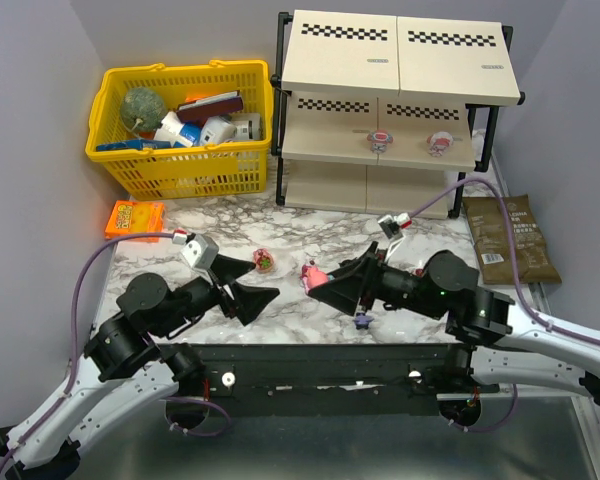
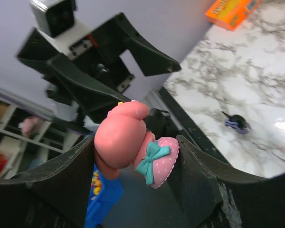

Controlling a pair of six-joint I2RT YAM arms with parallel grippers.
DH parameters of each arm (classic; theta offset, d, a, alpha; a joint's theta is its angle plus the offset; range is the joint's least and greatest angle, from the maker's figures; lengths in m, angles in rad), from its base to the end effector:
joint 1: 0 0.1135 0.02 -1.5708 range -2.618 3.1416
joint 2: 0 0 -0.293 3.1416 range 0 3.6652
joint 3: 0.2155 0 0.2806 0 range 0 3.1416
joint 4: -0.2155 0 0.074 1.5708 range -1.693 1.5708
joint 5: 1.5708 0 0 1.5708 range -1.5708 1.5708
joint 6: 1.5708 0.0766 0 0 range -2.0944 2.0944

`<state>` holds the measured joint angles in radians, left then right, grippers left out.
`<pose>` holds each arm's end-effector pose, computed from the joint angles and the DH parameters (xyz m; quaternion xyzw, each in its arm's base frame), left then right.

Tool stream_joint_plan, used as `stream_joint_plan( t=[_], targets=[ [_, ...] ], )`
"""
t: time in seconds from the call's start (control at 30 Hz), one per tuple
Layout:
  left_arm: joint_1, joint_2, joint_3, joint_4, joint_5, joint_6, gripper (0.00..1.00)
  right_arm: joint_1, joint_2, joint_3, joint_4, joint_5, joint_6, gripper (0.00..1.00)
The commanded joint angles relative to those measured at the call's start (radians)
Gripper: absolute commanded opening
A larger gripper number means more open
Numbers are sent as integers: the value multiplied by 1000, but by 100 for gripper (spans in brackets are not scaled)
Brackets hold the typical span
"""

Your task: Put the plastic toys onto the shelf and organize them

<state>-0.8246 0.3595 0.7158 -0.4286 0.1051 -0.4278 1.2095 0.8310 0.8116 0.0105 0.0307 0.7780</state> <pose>0.0834 -0.1020 0.3576 0.1792 0.7098 -0.4298 0.5286 0.0900 0.2314 0.3832 -0.1415 0.6960 0.5840 0.3931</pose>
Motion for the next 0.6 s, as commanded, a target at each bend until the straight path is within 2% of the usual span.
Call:
stream_joint_plan(
  t=[0.0, 0.3, 0.43, 0.57],
  targets=[
    [5, -21, 22, 206, 234, 37, 99, -4, -67, 60, 6, -109, 99, 57],
    [5, 102, 82, 525, 462, 32, 96, -4, -86, 132, 36, -170, 181, 57],
    [2, 148, 88, 690, 511, 17, 96, -4, -84, 139, 48, -175, 201, 57],
    [-8, 225, 103, 748, 530, 4, 96, -4, -79, 147, 48, -164, 202, 57]
  ],
)
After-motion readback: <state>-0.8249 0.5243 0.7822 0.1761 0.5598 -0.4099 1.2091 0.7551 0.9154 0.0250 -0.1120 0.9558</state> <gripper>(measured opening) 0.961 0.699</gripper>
